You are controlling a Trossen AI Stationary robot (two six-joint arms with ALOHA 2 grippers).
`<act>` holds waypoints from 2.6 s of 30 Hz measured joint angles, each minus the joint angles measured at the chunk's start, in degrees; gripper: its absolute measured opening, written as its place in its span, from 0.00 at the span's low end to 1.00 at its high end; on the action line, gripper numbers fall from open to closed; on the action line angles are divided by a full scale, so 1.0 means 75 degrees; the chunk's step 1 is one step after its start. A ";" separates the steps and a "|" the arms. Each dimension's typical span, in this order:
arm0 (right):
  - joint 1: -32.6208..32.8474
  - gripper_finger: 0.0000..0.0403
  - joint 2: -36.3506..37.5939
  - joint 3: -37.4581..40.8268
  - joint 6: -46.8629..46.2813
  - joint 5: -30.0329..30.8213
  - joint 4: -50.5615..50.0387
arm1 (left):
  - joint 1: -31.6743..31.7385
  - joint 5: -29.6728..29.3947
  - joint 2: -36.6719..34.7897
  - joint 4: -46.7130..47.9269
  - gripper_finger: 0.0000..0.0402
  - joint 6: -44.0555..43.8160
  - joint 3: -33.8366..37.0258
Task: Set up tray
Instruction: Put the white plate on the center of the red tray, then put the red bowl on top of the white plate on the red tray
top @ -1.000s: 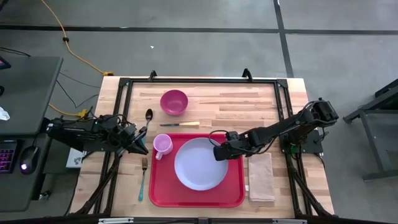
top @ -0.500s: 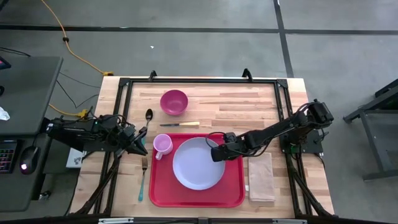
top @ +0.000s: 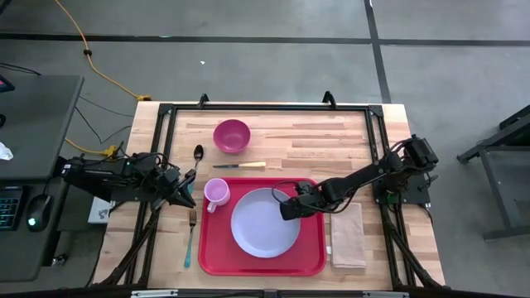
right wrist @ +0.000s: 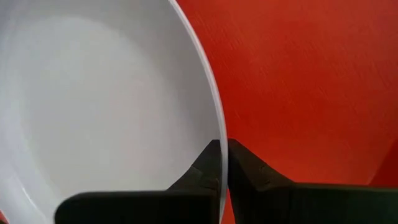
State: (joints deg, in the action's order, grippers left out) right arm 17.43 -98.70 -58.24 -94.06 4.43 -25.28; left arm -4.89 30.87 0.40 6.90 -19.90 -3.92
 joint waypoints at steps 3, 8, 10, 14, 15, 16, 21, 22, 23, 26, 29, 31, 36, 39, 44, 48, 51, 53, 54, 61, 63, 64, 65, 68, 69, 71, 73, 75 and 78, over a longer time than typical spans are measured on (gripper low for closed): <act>0.0000 0.00 0.0000 0.0000 0.0005 0.0011 -0.0006 | -0.0003 0.0000 0.0000 0.0001 0.18 0.0000 0.0000; 0.0000 0.00 0.0000 0.0000 0.0005 -0.0029 -0.0003 | -0.0003 0.0000 0.0000 0.0003 0.18 0.0006 0.0000; 0.0000 0.00 0.0000 0.0000 0.0005 -0.0039 -0.0003 | 0.0000 0.0000 0.0000 0.0003 0.18 0.0006 0.0000; 0.0000 0.00 0.0000 0.0000 0.0005 -0.0044 0.0022 | -0.0001 0.0003 0.0000 0.0003 0.18 0.0012 0.0000; 0.0000 0.00 0.0000 0.0000 0.0005 -0.0044 0.0044 | -0.0003 0.0006 0.0000 0.0003 0.18 0.0012 0.0000; 0.0000 0.00 0.0000 0.0000 0.0005 -0.0040 0.0071 | -0.0001 0.0007 0.0000 0.0003 0.18 0.0012 0.0000; 0.0000 0.01 -0.0003 -0.0003 0.0068 0.0115 0.0367 | -0.0002 0.0009 0.0000 0.0006 0.18 0.0015 0.0000; -0.0003 0.01 -0.0003 -0.0006 0.0084 0.0145 0.0385 | 0.0000 0.0009 0.0000 0.0006 0.18 0.0015 0.0000; -0.0003 0.02 -0.0003 -0.0006 0.0085 0.0145 0.0382 | 0.0000 0.0009 0.0000 0.0006 0.18 0.0015 0.0000; -0.0003 0.04 -0.0003 -0.0006 0.0086 0.0120 0.0356 | -0.0002 0.0073 0.0000 0.0009 0.18 0.0015 0.0000; -0.0003 0.06 -0.0003 -0.0006 0.0087 0.0054 0.0378 | -0.0003 0.0158 0.0000 0.0009 0.18 0.0015 -0.0003; -0.0003 0.08 -0.0003 -0.0006 0.0087 0.0052 0.0412 | 0.0000 0.0160 0.0000 0.0009 0.18 0.0015 -0.0003; -0.0003 0.12 -0.0003 -0.0006 0.0132 0.0052 0.0478 | 0.0000 0.0160 0.0000 0.0011 0.18 0.0015 -0.0003; -0.0003 0.14 -0.0003 -0.0006 0.0201 0.0095 0.0480 | -0.0003 0.0160 0.0000 0.0009 0.18 0.0015 -0.0003; -0.0006 0.14 -0.0003 -0.0006 0.0213 0.0151 0.0669 | 0.0000 0.0160 0.0000 0.0010 0.18 0.0015 -0.0003; -0.0003 0.13 -0.0003 -0.0006 0.0238 0.0187 0.0823 | 0.0000 0.0160 0.0000 0.0009 0.18 0.0015 -0.0003; -0.0003 0.12 -0.0003 -0.0006 0.0327 0.0219 0.0877 | 0.0000 0.0160 0.0000 0.0009 0.18 0.0017 -0.0003; -0.0003 0.12 -0.0003 -0.0006 0.0376 0.0201 0.0854 | 0.0000 0.0159 0.0000 0.0009 0.18 0.0015 -0.0003; -0.0003 0.11 -0.0003 -0.0006 0.0384 0.0166 0.0831 | 0.0000 0.0158 0.0000 0.0011 0.18 0.0015 -0.0003; -0.0049 0.12 -0.0003 -0.0006 0.0406 -0.0314 0.0816 | 0.0000 0.0211 0.0000 0.0009 0.18 0.0015 -0.0003; -0.0094 0.11 0.0000 -0.0006 0.0407 -0.0587 0.0815 | 0.0000 0.0279 0.0000 0.0009 0.18 0.0015 -0.0003; -0.0125 0.10 0.0021 -0.0006 0.0407 -0.0687 0.0783 | 0.0000 0.0321 0.0000 0.0009 0.18 0.0017 -0.0003; -0.0138 0.10 0.0047 -0.0006 0.0407 -0.0751 0.0761 | -0.0001 0.0348 0.0000 0.0009 0.18 0.0016 -0.0003; -0.0200 0.08 0.0266 -0.0006 0.0494 -0.0794 0.0654 | -0.0002 0.0362 -0.0001 0.0009 0.18 0.0050 -0.0003; -0.0231 0.07 0.0364 -0.0006 0.0540 -0.0790 0.0634 | 0.0000 0.0367 -0.0003 0.0009 0.18 0.0055 -0.0003; -0.0300 0.05 0.0555 -0.0006 0.0571 -0.0780 0.0630 | -0.0002 0.0376 -0.0003 0.0009 0.18 0.0058 -0.0003; -0.0391 0.04 0.0793 -0.0006 0.0698 -0.0674 0.0631 | 0.0000 0.0382 -0.0003 0.0009 0.18 0.0070 -0.0003; -0.0510 0.02 0.1080 -0.0006 0.0905 -0.0385 0.0708 | 0.0000 0.0381 -0.0003 0.0009 0.18 0.0076 -0.0003; -0.0772 0.01 0.1417 -0.0006 0.1583 0.0111 0.1004 | -0.0002 0.0382 0.0000 0.0008 0.18 0.0079 -0.0003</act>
State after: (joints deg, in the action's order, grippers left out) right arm 11.64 -88.07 -58.28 -82.18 5.27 -17.74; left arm -4.90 33.74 0.40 6.96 -19.31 -3.95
